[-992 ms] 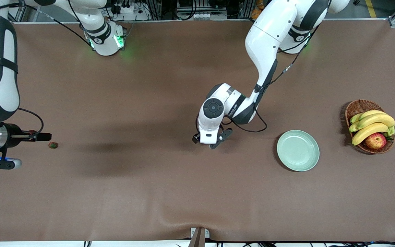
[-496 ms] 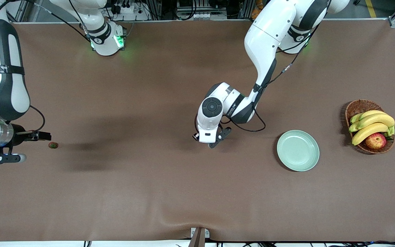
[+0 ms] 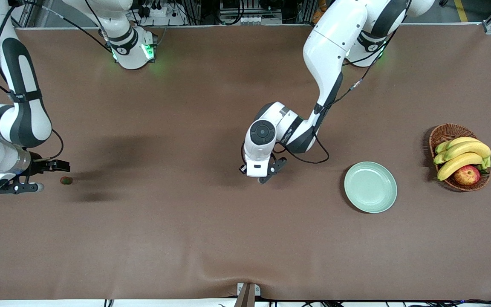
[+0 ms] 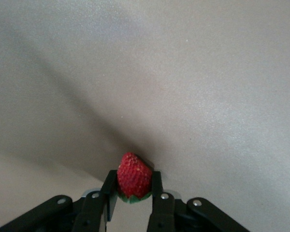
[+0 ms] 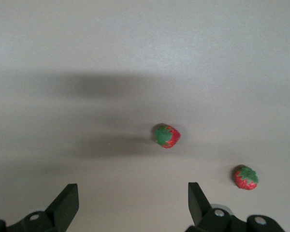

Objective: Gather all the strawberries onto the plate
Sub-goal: 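Place the strawberry on the plate while the right gripper grasps another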

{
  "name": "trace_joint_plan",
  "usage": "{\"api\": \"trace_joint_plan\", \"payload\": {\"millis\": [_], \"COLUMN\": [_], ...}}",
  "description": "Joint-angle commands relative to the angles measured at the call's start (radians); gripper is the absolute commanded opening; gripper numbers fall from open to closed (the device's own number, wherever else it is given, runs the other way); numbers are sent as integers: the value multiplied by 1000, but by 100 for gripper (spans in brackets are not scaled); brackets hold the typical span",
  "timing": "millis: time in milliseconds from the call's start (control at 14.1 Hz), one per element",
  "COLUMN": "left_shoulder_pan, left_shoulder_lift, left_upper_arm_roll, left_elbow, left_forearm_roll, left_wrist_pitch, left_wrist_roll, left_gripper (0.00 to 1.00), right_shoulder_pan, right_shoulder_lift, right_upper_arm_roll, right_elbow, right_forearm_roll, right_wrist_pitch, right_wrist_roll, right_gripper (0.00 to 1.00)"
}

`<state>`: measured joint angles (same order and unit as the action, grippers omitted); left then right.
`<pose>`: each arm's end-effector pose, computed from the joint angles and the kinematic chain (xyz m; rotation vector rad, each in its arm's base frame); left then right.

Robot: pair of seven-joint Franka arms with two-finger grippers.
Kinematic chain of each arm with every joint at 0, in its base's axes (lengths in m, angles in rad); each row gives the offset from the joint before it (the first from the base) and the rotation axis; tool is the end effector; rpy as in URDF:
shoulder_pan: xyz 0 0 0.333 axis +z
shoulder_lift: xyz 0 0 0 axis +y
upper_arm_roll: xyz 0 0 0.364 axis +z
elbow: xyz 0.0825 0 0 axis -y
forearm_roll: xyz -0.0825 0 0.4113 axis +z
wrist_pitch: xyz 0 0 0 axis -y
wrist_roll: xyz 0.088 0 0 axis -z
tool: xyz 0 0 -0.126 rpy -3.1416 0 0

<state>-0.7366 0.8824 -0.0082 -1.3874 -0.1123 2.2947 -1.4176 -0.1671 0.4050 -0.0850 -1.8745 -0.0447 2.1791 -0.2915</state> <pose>0.5810 -0.5393 0.1755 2.8617 1.1252 -0.1061 0.6396 -0.1638 0.2968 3.0946 0.1114 -0.1771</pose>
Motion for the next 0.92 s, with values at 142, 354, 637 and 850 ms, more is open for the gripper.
{"api": "trace_joint_plan", "payload": {"millis": [142, 354, 637, 850], "left_shoulder_pan": [-6, 6, 80, 158], "left_shoulder_lift": [-25, -81, -138, -193], "left_upper_arm_roll": [28, 74, 109, 111], "left_elbow": [21, 19, 12, -36], "left_forearm_roll": [29, 31, 37, 42], "left_wrist_pitch": [-3, -56, -162, -245], "left_wrist_roll": [-32, -31, 59, 250], "left_gripper": [0, 0, 0, 0], "right_shoulder_pan": [-40, -40, -43, -46], "right_shoulder_lift": [23, 73, 116, 155], "right_upper_arm_roll": [-4, -7, -9, -9], "right_elbow": [-12, -14, -12, -8], "right_forearm_roll": [14, 14, 14, 14], "right_wrist_pitch": [73, 140, 211, 267], "right_wrist_roll": [-52, -52, -52, -52], "right_gripper": [100, 100, 100, 95]}}
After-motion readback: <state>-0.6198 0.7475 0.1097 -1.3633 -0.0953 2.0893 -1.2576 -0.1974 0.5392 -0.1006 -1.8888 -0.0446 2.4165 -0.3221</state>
